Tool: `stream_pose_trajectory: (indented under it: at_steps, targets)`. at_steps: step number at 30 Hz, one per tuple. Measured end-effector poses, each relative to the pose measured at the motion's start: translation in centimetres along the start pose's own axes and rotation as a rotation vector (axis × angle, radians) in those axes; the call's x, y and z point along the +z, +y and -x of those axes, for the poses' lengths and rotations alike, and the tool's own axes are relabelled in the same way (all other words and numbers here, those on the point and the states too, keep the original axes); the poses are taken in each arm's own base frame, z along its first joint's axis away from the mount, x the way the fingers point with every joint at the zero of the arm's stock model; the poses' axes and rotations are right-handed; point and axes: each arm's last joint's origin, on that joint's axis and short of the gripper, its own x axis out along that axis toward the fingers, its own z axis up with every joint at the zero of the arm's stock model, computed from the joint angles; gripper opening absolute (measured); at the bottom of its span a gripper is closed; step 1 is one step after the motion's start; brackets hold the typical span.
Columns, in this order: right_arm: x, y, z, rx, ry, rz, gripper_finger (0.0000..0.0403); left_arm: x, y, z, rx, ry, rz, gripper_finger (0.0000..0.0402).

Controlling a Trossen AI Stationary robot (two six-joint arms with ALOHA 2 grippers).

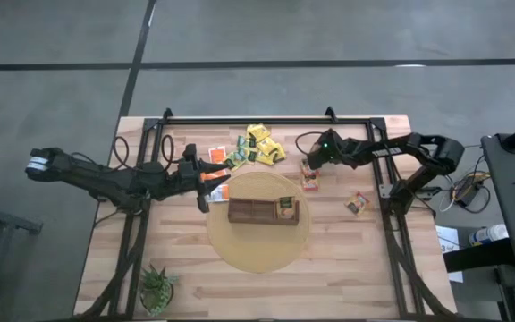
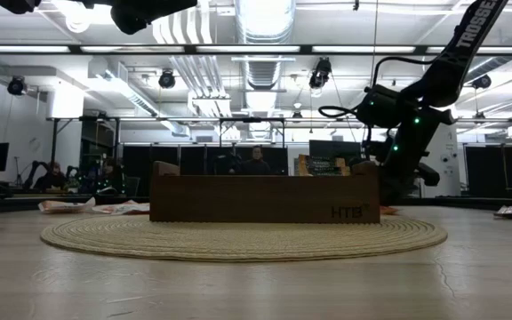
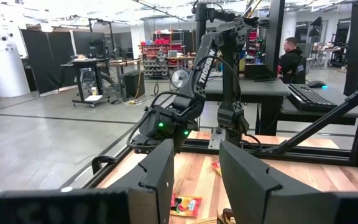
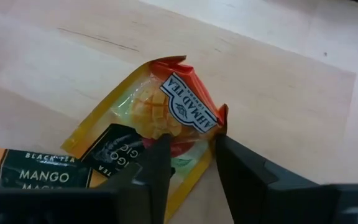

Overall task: Pick & Place Tea
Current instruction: Put the orange and green tea bag into the wooden organizer

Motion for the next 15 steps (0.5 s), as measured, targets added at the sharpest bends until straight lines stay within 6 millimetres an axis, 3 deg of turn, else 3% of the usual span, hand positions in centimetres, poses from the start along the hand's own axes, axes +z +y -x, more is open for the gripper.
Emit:
stream_pose_trajectory:
  at_steps: [7, 15]
  targets:
    - [0.1, -0.3, 1.3, 0.037, 0.022, 0.066, 0.0021, 0.0, 0.0, 0.0, 0.000, 0.000, 0.000, 0.0124]
    - [-0.4, -0.2, 4.5, 0.089, 0.026, 0.134, 0.0008, 0.0, 0.0, 0.0, 0.000, 0.002, -0.001, 0.0124]
